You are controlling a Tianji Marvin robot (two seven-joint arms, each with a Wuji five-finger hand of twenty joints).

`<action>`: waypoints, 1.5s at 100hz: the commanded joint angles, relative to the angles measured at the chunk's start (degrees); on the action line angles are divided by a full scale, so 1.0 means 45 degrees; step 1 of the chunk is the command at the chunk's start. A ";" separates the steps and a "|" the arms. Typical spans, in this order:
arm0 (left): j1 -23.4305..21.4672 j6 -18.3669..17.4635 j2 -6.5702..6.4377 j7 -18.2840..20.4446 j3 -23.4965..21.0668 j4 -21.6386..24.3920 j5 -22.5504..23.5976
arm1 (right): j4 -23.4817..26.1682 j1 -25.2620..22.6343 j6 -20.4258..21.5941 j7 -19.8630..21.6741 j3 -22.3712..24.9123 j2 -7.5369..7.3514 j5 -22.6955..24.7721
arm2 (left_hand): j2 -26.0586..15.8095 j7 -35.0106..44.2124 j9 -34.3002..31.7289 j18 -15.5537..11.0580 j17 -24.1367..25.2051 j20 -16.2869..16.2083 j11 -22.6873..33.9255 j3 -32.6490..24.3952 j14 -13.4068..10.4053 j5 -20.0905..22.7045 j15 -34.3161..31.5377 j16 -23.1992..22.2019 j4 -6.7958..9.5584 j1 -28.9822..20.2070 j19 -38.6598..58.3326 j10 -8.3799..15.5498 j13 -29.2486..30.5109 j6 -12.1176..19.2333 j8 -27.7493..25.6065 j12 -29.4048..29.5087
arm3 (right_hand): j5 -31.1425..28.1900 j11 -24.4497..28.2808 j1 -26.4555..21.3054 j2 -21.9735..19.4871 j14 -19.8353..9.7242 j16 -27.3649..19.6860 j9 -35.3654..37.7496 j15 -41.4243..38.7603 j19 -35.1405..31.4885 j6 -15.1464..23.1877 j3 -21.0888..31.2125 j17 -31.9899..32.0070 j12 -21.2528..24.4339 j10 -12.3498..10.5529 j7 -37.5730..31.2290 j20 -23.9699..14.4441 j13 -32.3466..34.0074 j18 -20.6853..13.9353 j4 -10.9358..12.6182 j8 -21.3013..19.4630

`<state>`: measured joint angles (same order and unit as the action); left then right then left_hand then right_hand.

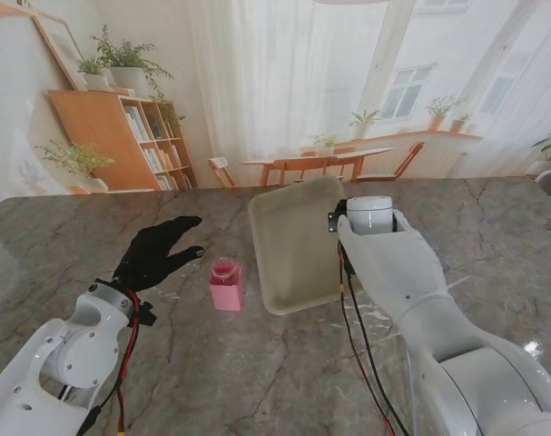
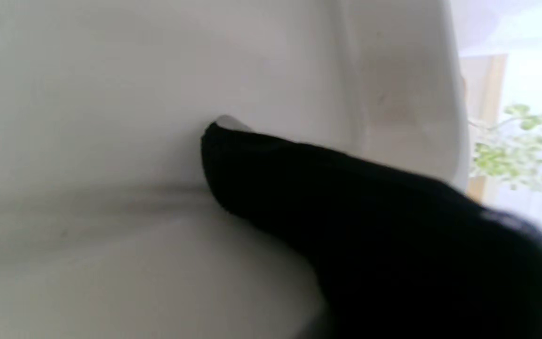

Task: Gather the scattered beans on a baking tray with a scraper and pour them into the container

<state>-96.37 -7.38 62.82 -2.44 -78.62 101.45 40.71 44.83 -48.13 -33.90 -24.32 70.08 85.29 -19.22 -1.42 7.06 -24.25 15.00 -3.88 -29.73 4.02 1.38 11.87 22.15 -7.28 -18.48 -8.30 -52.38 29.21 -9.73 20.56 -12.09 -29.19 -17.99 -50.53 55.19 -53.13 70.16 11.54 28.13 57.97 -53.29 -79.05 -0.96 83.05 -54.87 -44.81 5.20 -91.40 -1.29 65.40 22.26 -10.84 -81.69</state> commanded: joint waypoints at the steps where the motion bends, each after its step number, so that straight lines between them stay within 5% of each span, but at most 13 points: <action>1: -0.0007 0.0079 0.0047 -0.0003 0.0062 -0.0060 -0.0079 | -0.0211 0.0018 -0.0089 0.0272 0.0058 0.0111 -0.0124 | -0.0572 -0.0025 -0.0068 0.0281 -0.0002 -0.0398 -0.0008 0.0221 -0.0142 0.0214 -0.0098 -0.0046 0.1356 -0.0239 -0.0184 0.0050 0.0246 0.0206 0.0036 0.0060 | 0.0374 0.1757 -0.2040 -0.0537 -0.1195 0.0846 0.0400 -0.2744 -0.5051 -0.0147 0.1534 -0.1771 -0.1021 -0.1455 -0.0095 -0.2240 0.0836 -0.3327 0.1228 -0.0055; 34: 0.0161 0.0161 0.0050 0.0105 0.0192 -0.0222 -0.0287 | -0.1234 0.0291 0.0080 0.1378 -0.0275 0.0012 0.0517 | -0.0551 0.0027 -0.0137 0.0288 -0.0015 -0.0398 0.0004 0.0213 -0.0098 0.0346 -0.0121 -0.0065 0.1358 -0.0258 -0.0181 0.0042 0.0322 0.0151 0.0017 0.0053 | 0.3164 -0.0406 -0.1345 -0.1750 -0.0815 -0.0570 -0.2524 -0.1391 -0.4500 -0.1098 0.1532 -0.1770 -0.0457 0.0366 0.2790 -0.1933 0.0025 -0.3653 0.0805 0.1372; 54: 0.0266 0.0217 0.0051 0.0177 0.0274 -0.0299 -0.0418 | -0.1441 0.0272 0.0327 0.2348 -0.0763 -0.0266 0.1038 | -0.0536 0.0037 -0.0179 0.0310 -0.0033 -0.0398 0.0011 0.0218 -0.0116 0.0383 -0.0137 -0.0076 0.1355 -0.0257 -0.0174 0.0037 0.0371 0.0179 0.0012 0.0045 | 0.4944 -0.2219 -0.0347 -0.2796 0.0021 -0.0685 -0.3886 -0.0569 -0.3129 -0.0173 0.1039 -0.1502 0.0589 0.1261 0.5110 -0.2335 -0.1338 -0.2627 0.0338 0.3746; 60: 0.0281 0.0229 0.0048 0.0215 0.0288 -0.0304 -0.0445 | -0.1439 0.0240 0.0351 0.2567 -0.0892 -0.0346 0.1173 | -0.0535 0.0037 -0.0186 0.0302 -0.0023 -0.0395 0.0011 0.0212 -0.0102 0.0389 -0.0133 -0.0076 0.1356 -0.0261 -0.0180 0.0040 0.0370 0.0166 0.0012 0.0045 | 0.5590 -0.2608 0.0065 -0.3437 0.0346 -0.0475 -0.4528 -0.0457 -0.2276 -0.0158 0.0210 -0.0548 0.1061 0.1493 0.5902 -0.4561 -0.2183 -0.2137 0.0507 0.4574; 68: 0.0295 0.0241 0.0048 0.0236 0.0306 -0.0318 -0.0480 | -0.1419 0.0189 0.0374 0.2782 -0.1034 -0.0439 0.1342 | -0.0536 0.0046 -0.0195 0.0308 -0.0029 -0.0392 0.0012 0.0207 -0.0089 0.0414 -0.0136 -0.0079 0.1357 -0.0274 -0.0181 0.0019 0.0382 0.0152 0.0009 0.0043 | 0.6102 -0.3066 0.0765 -0.4640 0.0492 -0.0333 -0.5053 -0.0432 -0.2235 -0.0130 -0.1015 0.0493 0.1217 0.1814 0.7114 -0.5183 -0.2907 -0.1714 0.0842 0.5393; 89: 0.0295 0.0270 0.0058 0.0208 0.0358 -0.0348 -0.0532 | -0.1387 0.0058 0.0474 0.3323 -0.1292 -0.0635 0.1579 | -0.0515 0.0063 -0.0250 0.0322 -0.0041 -0.0395 0.0028 0.0214 -0.0077 0.0459 -0.0152 -0.0091 0.1354 -0.0270 -0.0172 0.0023 0.0426 0.0151 0.0002 0.0034 | 0.6596 -0.3929 0.2189 -0.7184 0.0451 0.0194 -0.5890 0.0809 -0.0865 -0.0386 -0.3314 0.3464 0.1508 0.2169 1.0003 -0.5167 -0.4570 -0.0330 0.1851 0.7816; 102: 0.0289 0.0274 0.0058 0.0208 0.0357 -0.0341 -0.0536 | -0.1235 -0.0088 0.0585 0.3461 -0.1487 -0.0732 0.1688 | -0.0507 0.0069 -0.0269 0.0334 -0.0051 -0.0396 0.0029 0.0216 -0.0080 0.0477 -0.0157 -0.0095 0.1353 -0.0262 -0.0164 0.0025 0.0445 0.0152 -0.0001 0.0033 | 0.6970 -0.4938 0.3077 -0.7477 0.1029 0.0112 -0.6769 0.2119 0.0472 -0.1121 -0.4030 0.6009 0.2002 0.2528 1.2066 -0.5129 -0.6098 0.0200 0.1707 0.8835; 126: 0.0206 0.0317 0.0070 0.0194 0.0417 -0.0286 -0.0614 | -0.0845 -0.0314 0.1216 0.3763 -0.1736 -0.0990 0.1892 | -0.0496 0.0061 -0.0282 0.0334 -0.0051 -0.0392 0.0029 0.0209 -0.0075 0.0472 -0.0157 -0.0099 0.1354 -0.0275 -0.0167 0.0018 0.0463 0.0132 0.0001 0.0030 | 0.7191 -0.7363 0.4389 -0.8329 0.1497 -0.0795 -0.7878 0.5398 0.2778 -0.1970 -0.4980 1.0002 0.3279 0.2882 1.6045 -0.4900 -0.8836 0.0181 0.1620 0.9488; 150: -0.0022 0.0315 0.0082 0.0057 0.0397 -0.0123 -0.0517 | 0.0181 -0.0604 0.1844 0.4274 -0.2123 -0.1531 0.2502 | -0.0499 0.0050 -0.0286 0.0332 -0.0053 -0.0389 0.0027 0.0217 -0.0099 0.0452 -0.0159 -0.0101 0.1352 -0.0262 -0.0175 0.0025 0.0477 0.0126 0.0009 0.0030 | 0.7783 -0.9379 0.5487 -0.9241 0.1414 -0.1643 -0.8569 0.7771 0.4870 -0.1869 -0.6127 1.1764 0.4396 0.2769 1.7830 -0.4201 -1.0676 -0.0184 0.1626 0.9643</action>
<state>-95.85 -6.11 62.92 -1.96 -77.01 100.41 38.26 45.10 -50.34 -26.40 -6.50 60.85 79.27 -8.44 -1.42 7.17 -24.87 15.07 -3.98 -29.73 4.02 1.38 11.87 23.40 -7.72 -18.48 -8.29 -52.38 29.20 -9.75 22.03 -12.09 -29.22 -17.99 -17.04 15.60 -30.24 29.80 15.31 23.29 20.55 -23.31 -58.96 -10.90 57.10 -3.45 -26.79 18.04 -12.25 -21.51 19.85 22.23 -4.80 -39.01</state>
